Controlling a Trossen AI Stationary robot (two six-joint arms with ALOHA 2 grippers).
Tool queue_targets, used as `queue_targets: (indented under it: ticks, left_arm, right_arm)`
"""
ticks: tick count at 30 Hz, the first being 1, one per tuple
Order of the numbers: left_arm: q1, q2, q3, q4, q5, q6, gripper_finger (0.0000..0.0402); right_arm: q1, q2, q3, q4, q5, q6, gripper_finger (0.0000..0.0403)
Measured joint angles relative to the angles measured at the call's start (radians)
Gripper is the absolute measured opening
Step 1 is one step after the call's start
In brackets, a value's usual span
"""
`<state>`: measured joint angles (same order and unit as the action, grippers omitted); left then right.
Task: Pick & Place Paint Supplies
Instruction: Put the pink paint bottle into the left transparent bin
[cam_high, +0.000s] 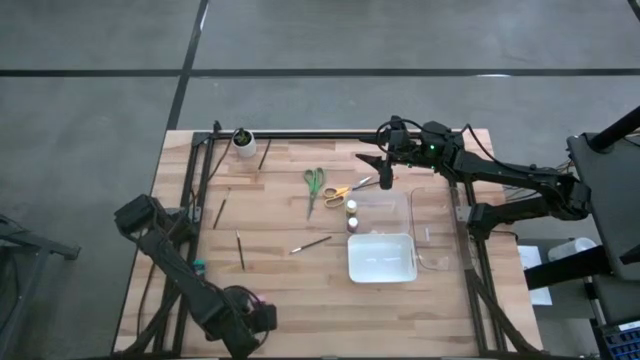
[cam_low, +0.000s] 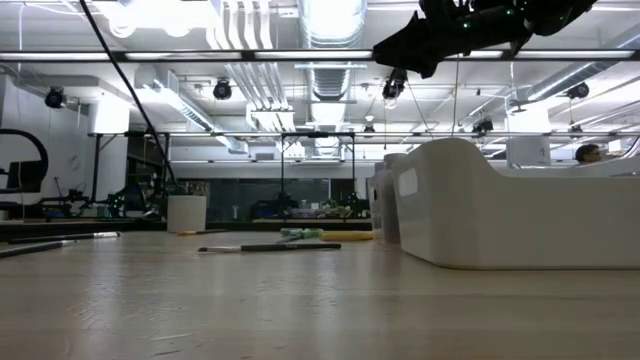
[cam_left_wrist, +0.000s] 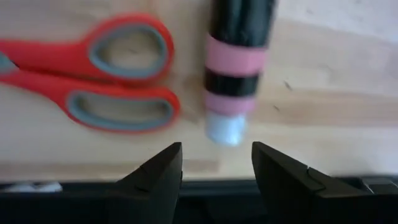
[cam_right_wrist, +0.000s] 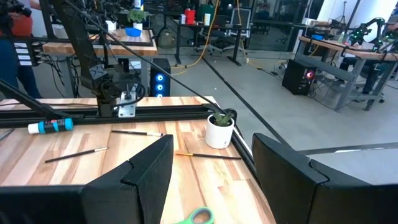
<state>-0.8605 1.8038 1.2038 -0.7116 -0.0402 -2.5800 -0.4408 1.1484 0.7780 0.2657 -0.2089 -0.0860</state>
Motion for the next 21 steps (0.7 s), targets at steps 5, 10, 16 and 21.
queue_targets:
  ticks: [5,10,16,21]
  left_arm:
    - [0.001,0.000,-0.059,0.017,-0.035,0.013,0.0197]
    - [0.012,0.002,-0.099,0.073,-0.099,0.064,0.0197]
    - [0.019,0.001,-0.123,0.094,-0.103,0.078,0.0197]
    - [0.035,0.001,-0.149,0.133,-0.103,0.090,0.0197]
  right_arm:
    - [0.000,0.000,0.000,0.000,0.000,0.000,0.0217]
    - [0.000,0.000,0.000,0.000,0.000,0.000,0.0217]
    - [0.000,0.000,0.000,0.000,0.000,0.000,0.0217]
    - [0.000,0.000,0.000,0.000,0.000,0.000,0.0217]
